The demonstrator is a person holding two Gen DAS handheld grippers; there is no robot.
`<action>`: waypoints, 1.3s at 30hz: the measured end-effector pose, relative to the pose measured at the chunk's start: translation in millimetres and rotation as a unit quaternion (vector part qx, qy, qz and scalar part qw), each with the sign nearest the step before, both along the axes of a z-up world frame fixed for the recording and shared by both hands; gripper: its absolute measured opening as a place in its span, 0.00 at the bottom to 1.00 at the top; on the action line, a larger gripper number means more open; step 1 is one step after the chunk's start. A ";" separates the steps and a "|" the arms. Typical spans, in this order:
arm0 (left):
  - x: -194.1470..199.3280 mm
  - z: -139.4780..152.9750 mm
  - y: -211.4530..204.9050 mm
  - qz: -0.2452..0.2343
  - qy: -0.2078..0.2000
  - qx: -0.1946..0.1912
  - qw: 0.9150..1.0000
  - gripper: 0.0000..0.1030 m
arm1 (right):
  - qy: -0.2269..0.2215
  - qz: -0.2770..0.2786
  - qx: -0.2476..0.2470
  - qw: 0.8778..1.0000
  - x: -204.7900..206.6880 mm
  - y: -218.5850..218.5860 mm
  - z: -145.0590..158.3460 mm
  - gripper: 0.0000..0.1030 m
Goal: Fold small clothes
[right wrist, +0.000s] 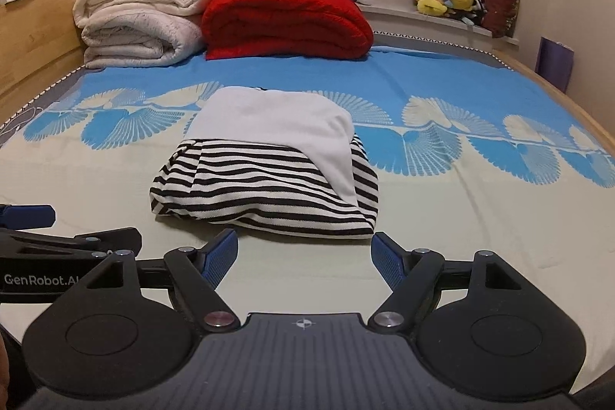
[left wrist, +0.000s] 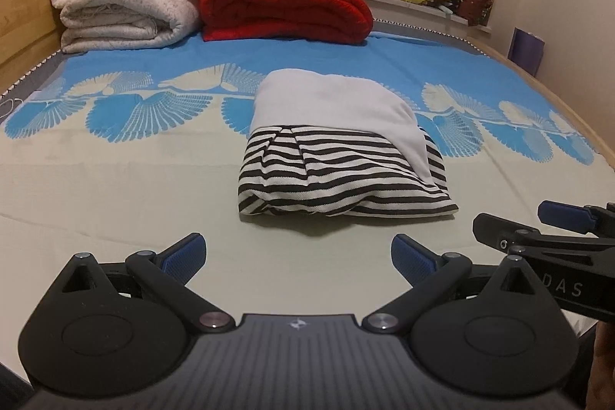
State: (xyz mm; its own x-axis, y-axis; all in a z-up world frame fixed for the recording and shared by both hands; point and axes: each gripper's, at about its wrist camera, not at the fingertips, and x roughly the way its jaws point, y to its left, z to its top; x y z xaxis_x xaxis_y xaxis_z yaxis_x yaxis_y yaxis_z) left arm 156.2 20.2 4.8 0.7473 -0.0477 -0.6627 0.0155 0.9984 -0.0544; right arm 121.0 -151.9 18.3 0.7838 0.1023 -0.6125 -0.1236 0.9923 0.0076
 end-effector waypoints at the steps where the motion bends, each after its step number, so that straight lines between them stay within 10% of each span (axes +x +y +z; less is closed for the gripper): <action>1: 0.2 -0.1 -0.2 0.000 0.000 0.000 1.000 0.99 | -0.001 -0.001 -0.002 1.000 -0.1 0.5 0.0 0.75; 39: 0.6 0.4 0.1 0.000 0.004 -0.016 1.000 0.99 | -0.001 -0.008 0.003 1.000 0.6 -2.7 1.5 0.75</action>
